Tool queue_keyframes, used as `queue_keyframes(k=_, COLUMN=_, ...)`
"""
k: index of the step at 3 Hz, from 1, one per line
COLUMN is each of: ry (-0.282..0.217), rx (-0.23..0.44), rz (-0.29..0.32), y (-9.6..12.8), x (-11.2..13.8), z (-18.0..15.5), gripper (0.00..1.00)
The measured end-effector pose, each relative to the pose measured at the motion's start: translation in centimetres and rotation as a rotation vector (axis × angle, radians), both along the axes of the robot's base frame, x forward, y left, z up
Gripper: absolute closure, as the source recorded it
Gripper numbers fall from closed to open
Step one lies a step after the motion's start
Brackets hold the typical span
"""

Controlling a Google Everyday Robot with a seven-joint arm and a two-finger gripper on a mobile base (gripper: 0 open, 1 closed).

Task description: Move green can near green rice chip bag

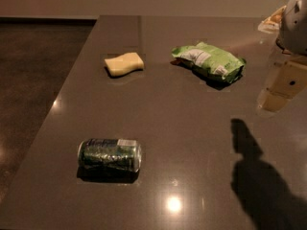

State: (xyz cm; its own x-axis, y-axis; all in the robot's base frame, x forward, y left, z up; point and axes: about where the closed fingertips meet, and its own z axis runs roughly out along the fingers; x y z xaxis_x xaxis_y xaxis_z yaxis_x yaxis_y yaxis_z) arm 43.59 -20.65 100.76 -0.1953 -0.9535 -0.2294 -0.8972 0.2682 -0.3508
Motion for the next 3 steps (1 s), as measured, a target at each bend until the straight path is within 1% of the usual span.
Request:
queue_keyframes(k=1, ry=0.000, rx=0.000, rz=0.000, y=0.0, x=0.0, z=0.0, gripper=0.00)
queue_keyframes(k=2, ry=0.033, rx=0.010, rz=-0.004, y=0.3, x=-0.1, z=-1.5, gripper=0.00)
queue_keyframes(k=3, ry=0.113, rx=0.025, rz=-0.012, y=0.7, x=-0.4, z=-4.4, gripper=0.00)
